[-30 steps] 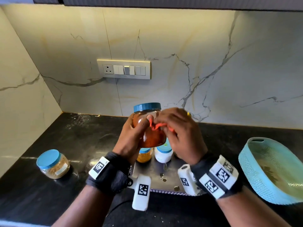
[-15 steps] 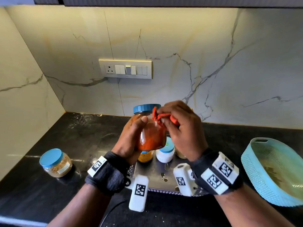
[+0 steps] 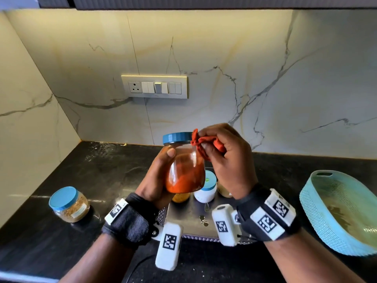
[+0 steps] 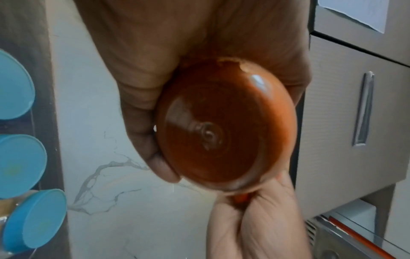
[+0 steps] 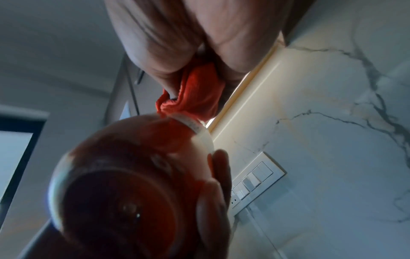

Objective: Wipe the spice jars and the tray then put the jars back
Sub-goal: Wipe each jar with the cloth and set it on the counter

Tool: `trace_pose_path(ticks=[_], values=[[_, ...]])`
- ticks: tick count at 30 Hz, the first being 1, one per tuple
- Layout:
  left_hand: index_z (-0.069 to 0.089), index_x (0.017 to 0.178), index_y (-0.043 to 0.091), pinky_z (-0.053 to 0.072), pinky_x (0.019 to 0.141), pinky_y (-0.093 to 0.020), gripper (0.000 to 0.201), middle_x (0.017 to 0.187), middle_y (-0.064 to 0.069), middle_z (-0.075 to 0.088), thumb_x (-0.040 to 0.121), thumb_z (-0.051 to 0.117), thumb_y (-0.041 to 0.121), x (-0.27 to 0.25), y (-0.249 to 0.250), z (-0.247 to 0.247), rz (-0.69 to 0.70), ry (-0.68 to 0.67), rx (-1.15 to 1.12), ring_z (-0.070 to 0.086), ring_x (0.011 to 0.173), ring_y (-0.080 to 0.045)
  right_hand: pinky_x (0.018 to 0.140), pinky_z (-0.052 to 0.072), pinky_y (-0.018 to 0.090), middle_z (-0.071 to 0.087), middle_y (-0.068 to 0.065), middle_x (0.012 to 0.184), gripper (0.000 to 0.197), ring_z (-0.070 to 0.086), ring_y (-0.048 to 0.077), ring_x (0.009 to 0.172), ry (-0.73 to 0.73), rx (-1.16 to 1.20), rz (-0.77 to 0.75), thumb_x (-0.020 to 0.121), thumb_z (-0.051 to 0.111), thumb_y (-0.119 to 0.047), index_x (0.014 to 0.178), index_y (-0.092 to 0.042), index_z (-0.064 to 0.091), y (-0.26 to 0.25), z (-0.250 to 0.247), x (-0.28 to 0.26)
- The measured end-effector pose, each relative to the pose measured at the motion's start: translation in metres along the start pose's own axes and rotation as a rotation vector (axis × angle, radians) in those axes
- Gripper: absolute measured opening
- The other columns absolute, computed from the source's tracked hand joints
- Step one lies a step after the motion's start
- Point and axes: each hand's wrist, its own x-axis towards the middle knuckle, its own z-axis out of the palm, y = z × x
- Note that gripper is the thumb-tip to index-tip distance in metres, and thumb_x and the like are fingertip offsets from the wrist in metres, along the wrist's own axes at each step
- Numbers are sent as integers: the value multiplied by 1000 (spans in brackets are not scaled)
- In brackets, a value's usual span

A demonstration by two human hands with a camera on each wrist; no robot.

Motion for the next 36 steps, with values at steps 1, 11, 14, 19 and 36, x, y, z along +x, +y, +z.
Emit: trace_pose_path(ticks=[1, 11, 14, 19, 36], values=[[65, 131, 5, 51, 99, -58, 84, 126, -27, 64, 68, 84, 56, 0, 0, 2, 14, -2, -7, 62, 114, -40, 89, 54, 31, 68, 3, 102, 18, 65, 11, 99, 4, 39, 17, 86, 68, 4, 101, -5, 71, 0, 0, 3], [60, 137, 0, 58, 89, -45, 91, 127, -22, 65, 66, 85, 51, -6, 5, -12, 61, 62, -71, 64, 111, -33, 91, 50, 27, 67, 5, 103, 26, 64, 19, 98, -187, -190, -246, 82, 71, 9, 101, -8, 76, -11, 0, -35], [66, 133, 5, 57, 95, -49, 82, 132, -23, 66, 69, 85, 52, -12, 1, -20, 26, 49, 37, 65, 117, -33, 90, 51, 27, 67, 3, 104, 24, 62, 17, 100, -223, -200, -204, 83, 71, 5, 102, -10, 76, -2, 2, -31], [71, 118, 0, 58, 89, -40, 60, 116, -23, 73, 84, 79, 48, -12, 3, -16, 17, 99, 186, 71, 105, -32, 91, 51, 29, 67, 4, 104, 17, 64, 21, 99, -265, -203, -238, 90, 67, -3, 103, -10, 75, -2, 12, -26], [58, 123, -14, 56, 93, -49, 77, 109, -26, 69, 72, 77, 40, -15, 21, -33, 56, 177, 347, 68, 98, -35, 88, 53, 32, 67, 2, 103, 16, 65, 19, 98, -170, -99, -132, 86, 67, -7, 100, -10, 75, -12, 27, -26]])
